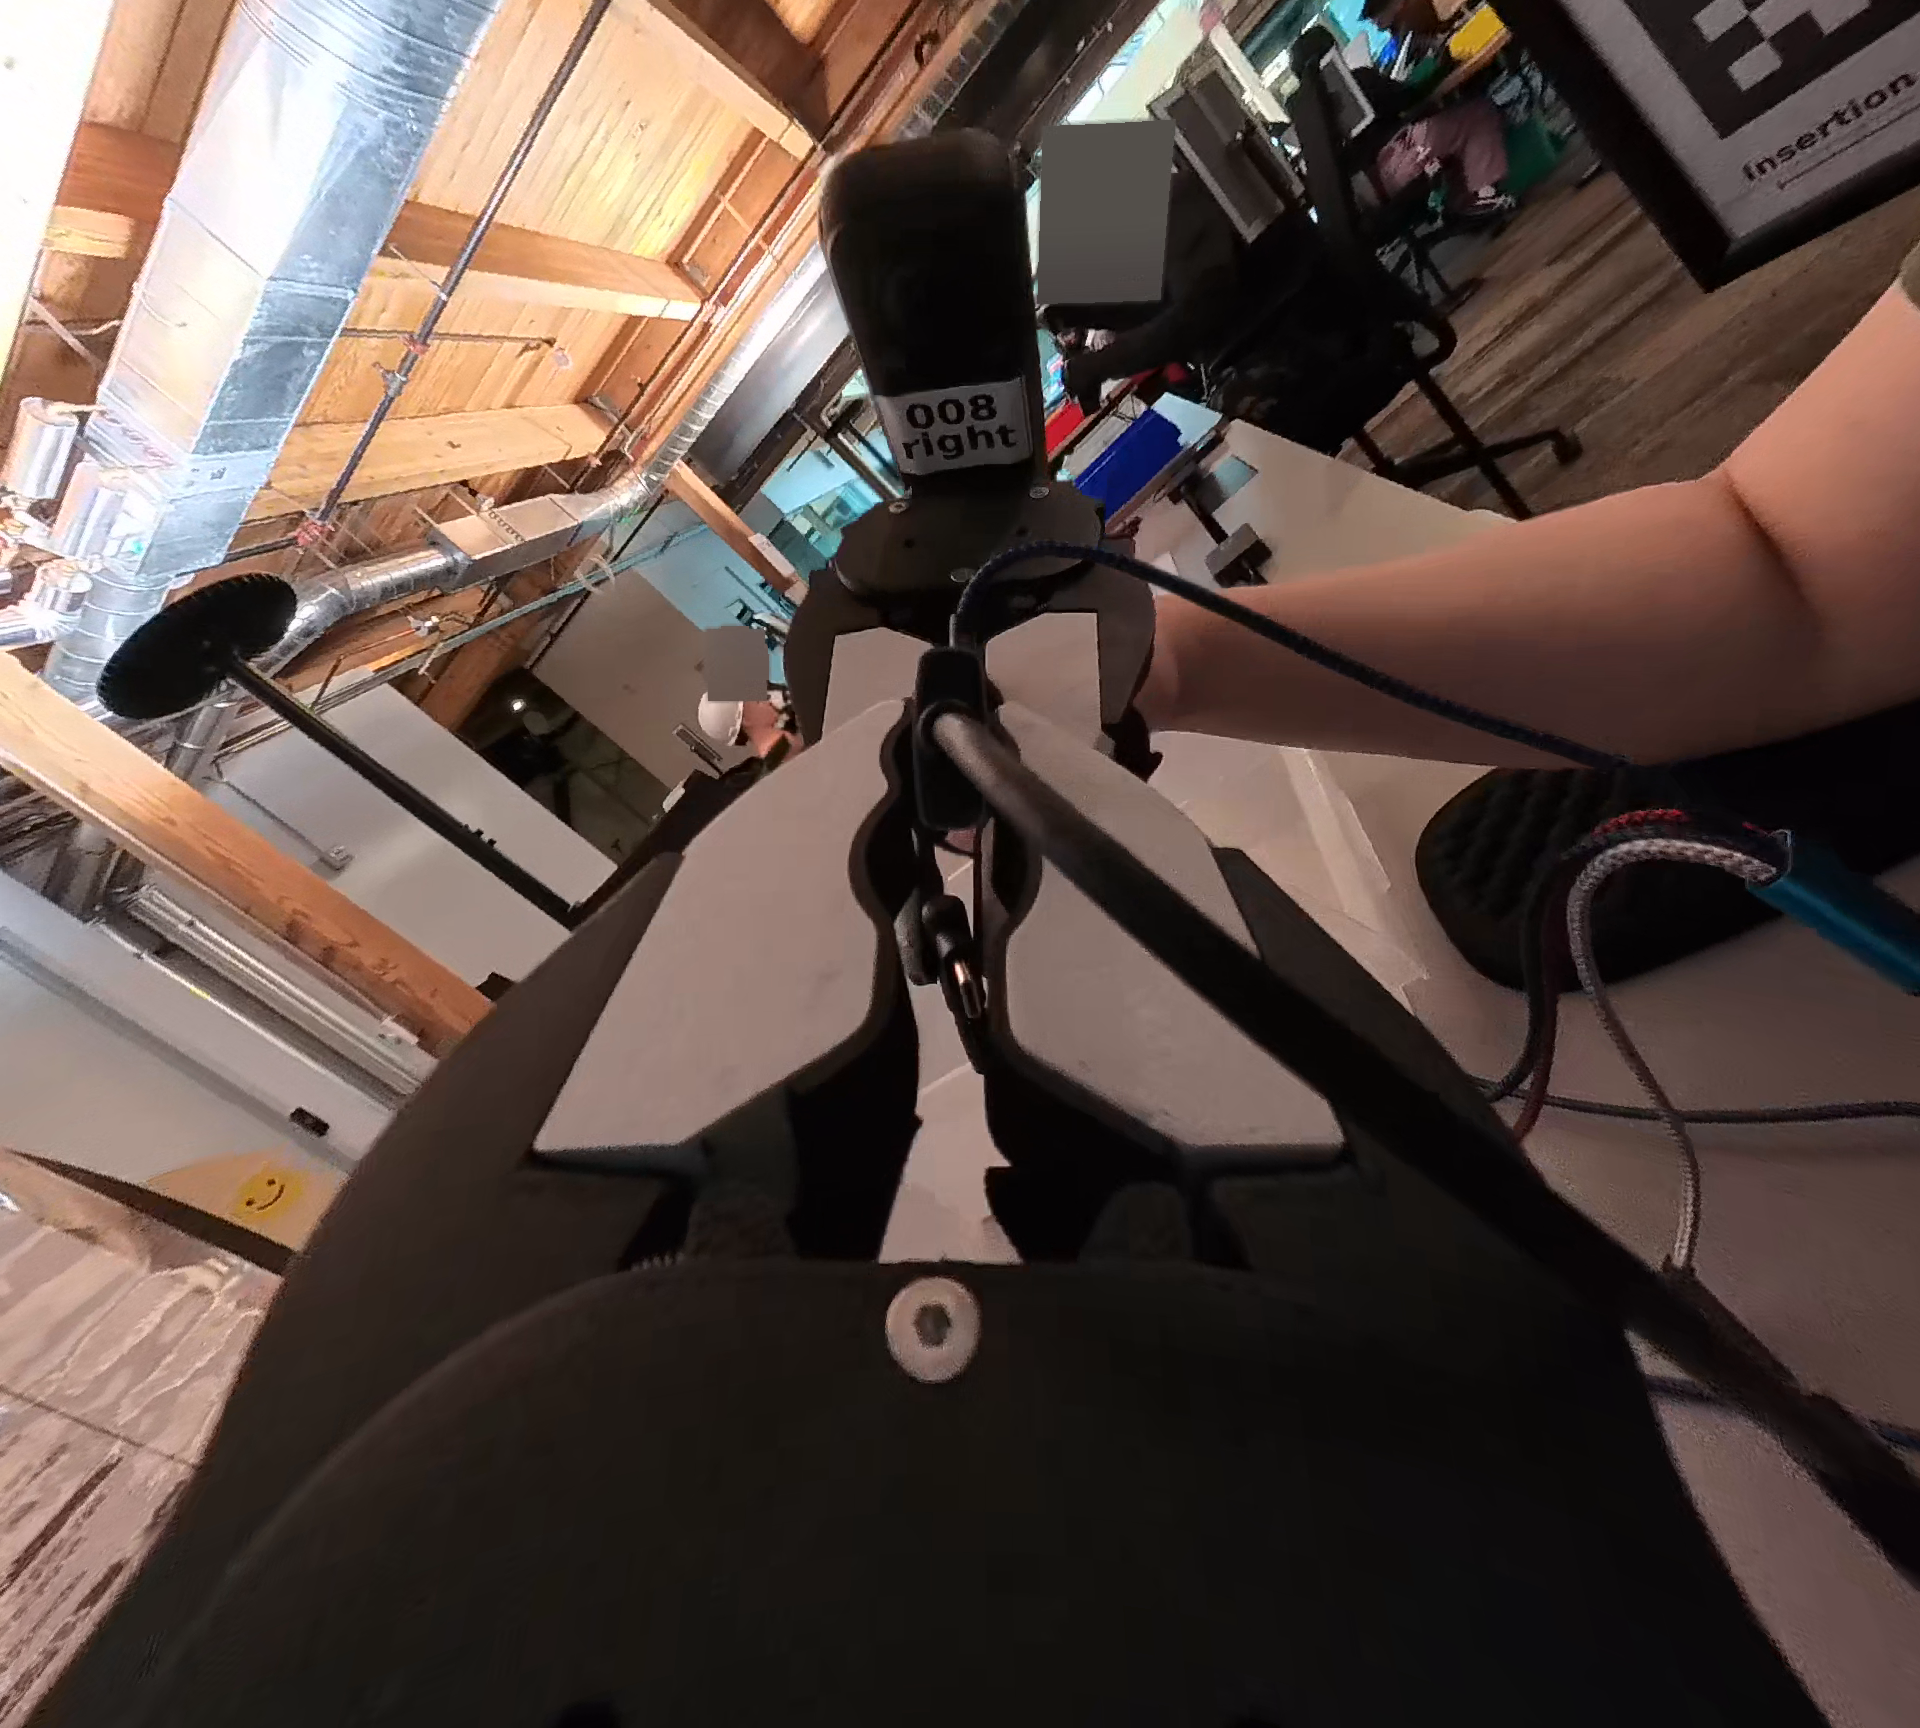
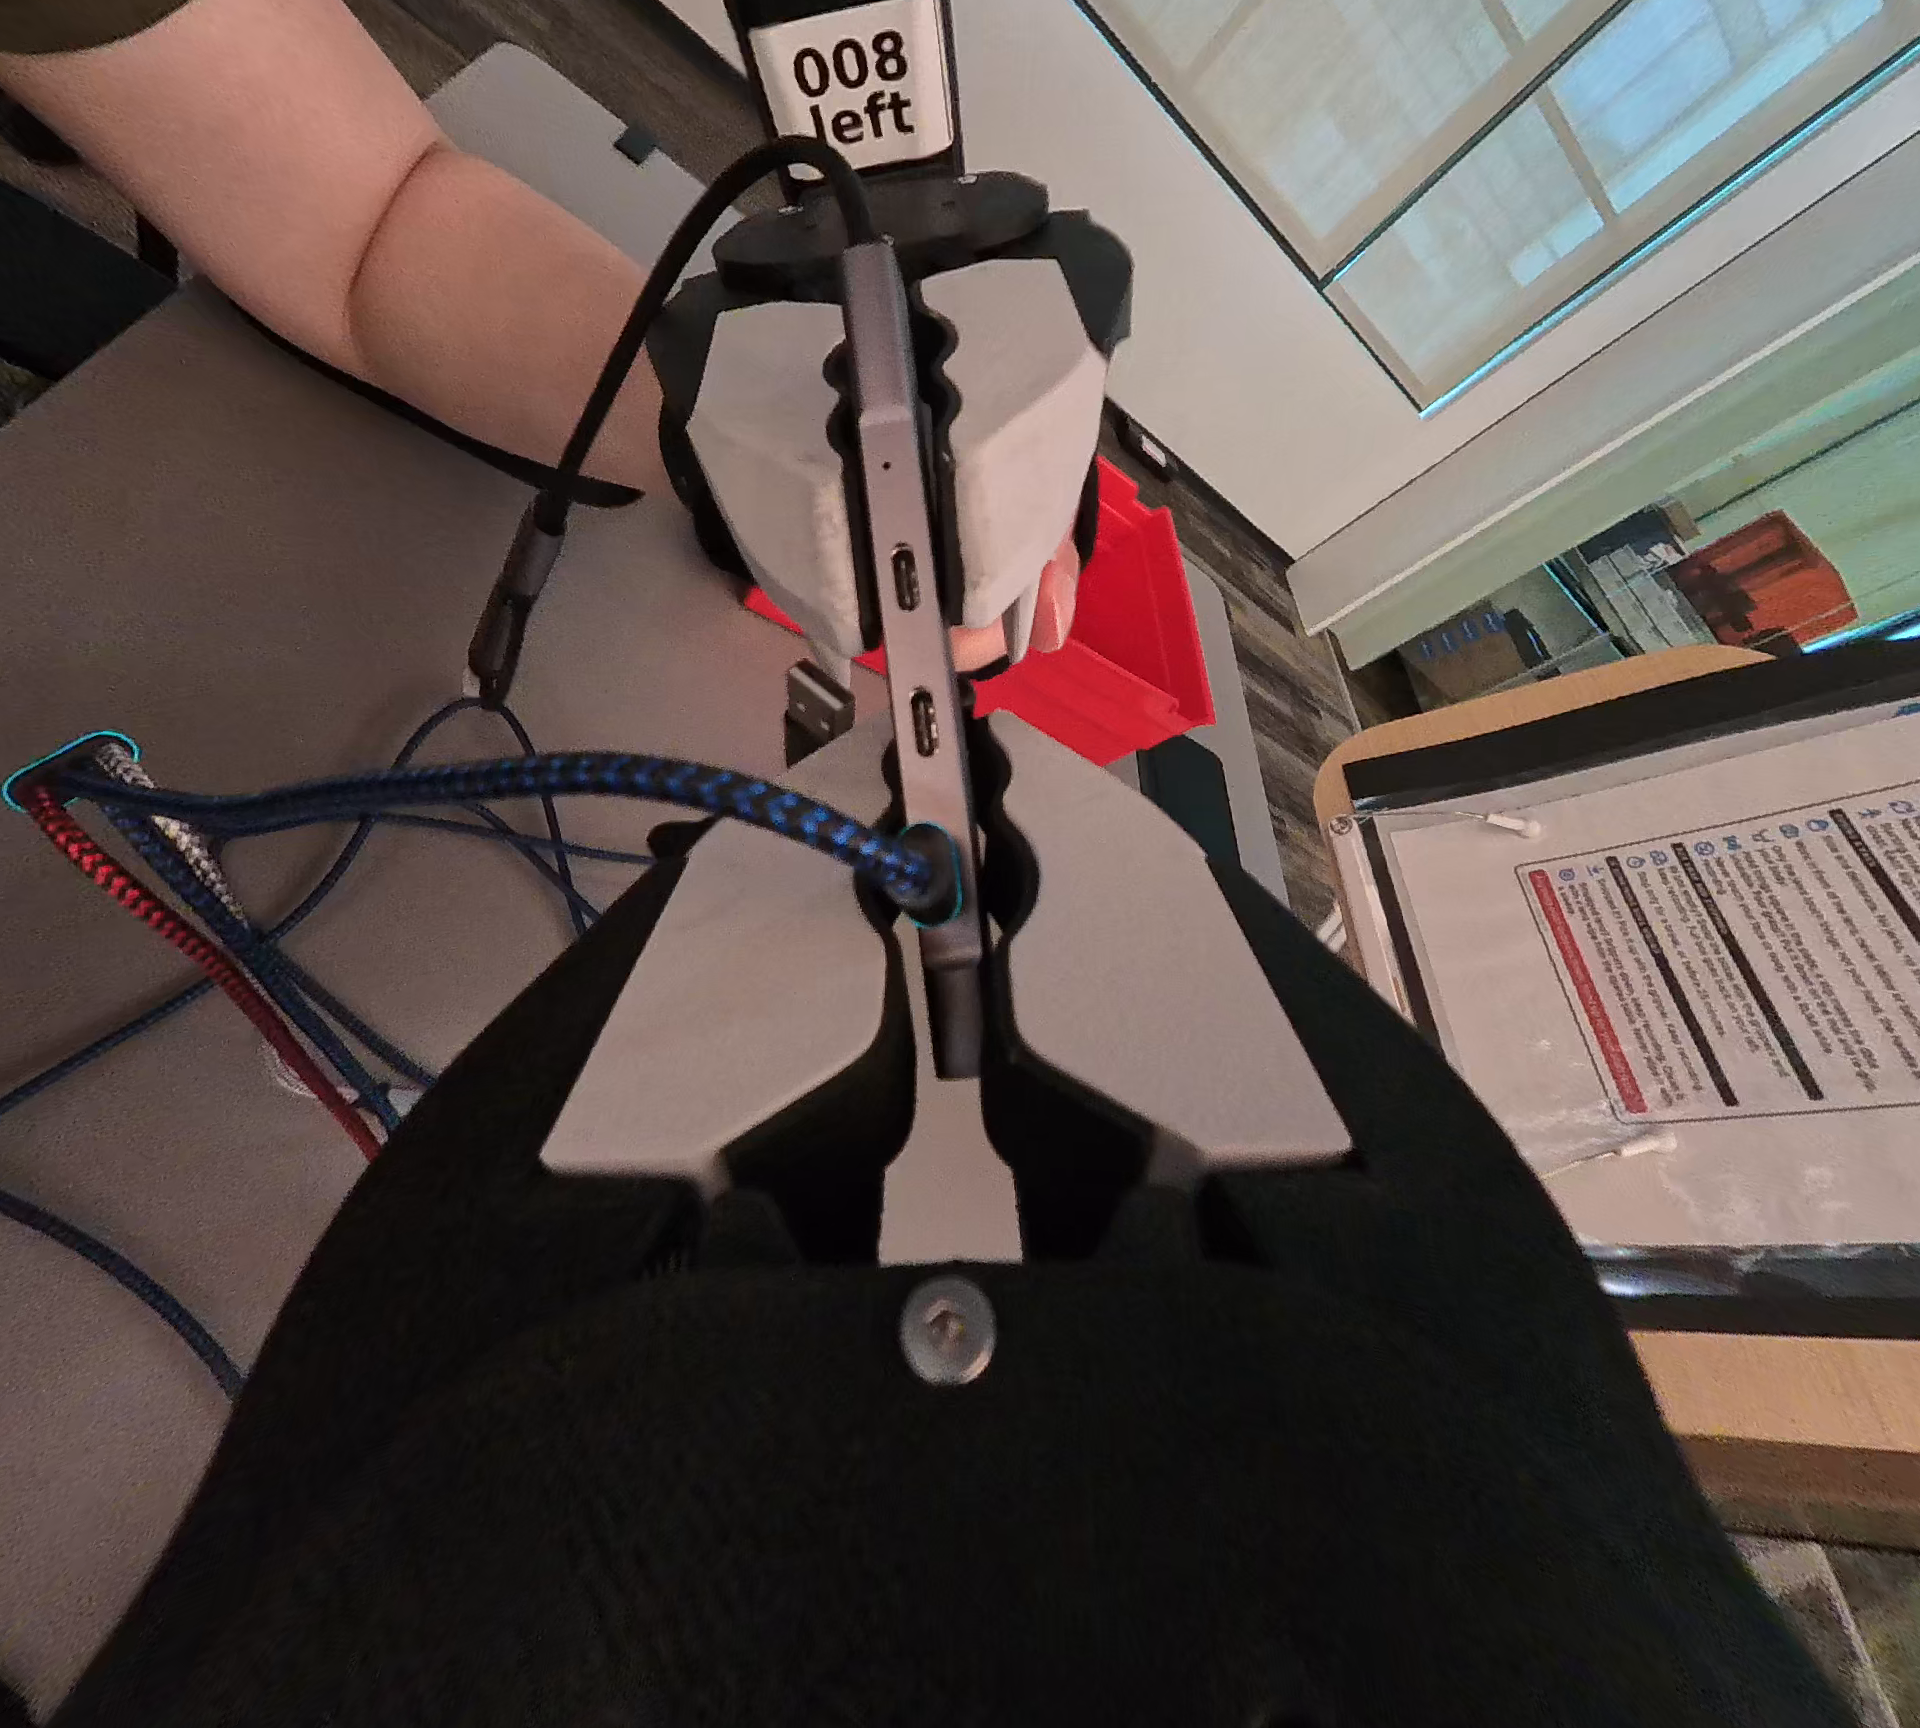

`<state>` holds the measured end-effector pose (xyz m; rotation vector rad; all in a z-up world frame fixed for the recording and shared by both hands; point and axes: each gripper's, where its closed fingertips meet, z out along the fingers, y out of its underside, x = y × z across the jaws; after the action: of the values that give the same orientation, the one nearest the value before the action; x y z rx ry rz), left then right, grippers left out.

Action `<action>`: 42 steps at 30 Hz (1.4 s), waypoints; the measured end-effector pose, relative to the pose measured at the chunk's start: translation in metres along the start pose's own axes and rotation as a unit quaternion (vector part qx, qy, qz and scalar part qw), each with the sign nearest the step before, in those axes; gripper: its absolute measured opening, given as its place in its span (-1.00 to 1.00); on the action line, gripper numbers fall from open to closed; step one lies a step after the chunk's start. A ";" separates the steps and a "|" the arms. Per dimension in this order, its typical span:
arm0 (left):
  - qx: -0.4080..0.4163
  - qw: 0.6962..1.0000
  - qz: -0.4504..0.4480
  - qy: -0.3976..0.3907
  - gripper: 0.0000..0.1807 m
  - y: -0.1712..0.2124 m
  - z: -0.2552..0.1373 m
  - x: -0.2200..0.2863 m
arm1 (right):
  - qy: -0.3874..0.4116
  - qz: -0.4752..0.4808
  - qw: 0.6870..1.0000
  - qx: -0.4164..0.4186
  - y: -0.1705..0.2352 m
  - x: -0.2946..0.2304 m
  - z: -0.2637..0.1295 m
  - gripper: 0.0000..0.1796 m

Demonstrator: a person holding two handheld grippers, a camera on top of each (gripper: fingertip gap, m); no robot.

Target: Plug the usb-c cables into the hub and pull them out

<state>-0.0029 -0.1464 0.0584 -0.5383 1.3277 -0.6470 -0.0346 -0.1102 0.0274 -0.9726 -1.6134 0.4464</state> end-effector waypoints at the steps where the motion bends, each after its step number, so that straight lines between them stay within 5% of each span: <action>1: -0.002 1.000 -0.002 0.000 -0.90 -0.001 0.000 0.000 | -0.001 0.002 1.000 0.006 -0.001 0.000 0.000 -0.91; 13: 0.062 0.996 -0.065 0.002 -0.90 -0.023 -0.009 -0.012 | 0.018 -0.001 0.999 -0.034 0.022 0.007 0.007 -0.90; 18: 0.031 0.998 -0.013 -0.049 -0.91 -0.031 -0.039 -0.045 | 0.028 0.048 0.997 -0.048 0.048 0.017 0.006 -0.91; 24: -0.083 0.993 0.030 -0.081 -0.91 0.006 -0.079 -0.077 | 0.076 0.064 0.992 -0.081 0.048 0.035 -0.015 -0.91; 31: -0.171 0.983 0.017 -0.062 -0.90 0.053 -0.080 -0.074 | 0.179 -0.005 0.969 -0.168 0.022 0.050 -0.040 -0.91; 42: -0.208 0.976 -0.065 0.018 -0.90 0.075 -0.054 -0.041 | 0.170 -0.005 0.965 -0.201 0.004 0.034 -0.002 -0.91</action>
<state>-0.0519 -0.0633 0.0264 -0.9626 1.4800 -0.4855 -0.0316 -0.0818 0.0457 -1.2671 -1.4149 -0.0655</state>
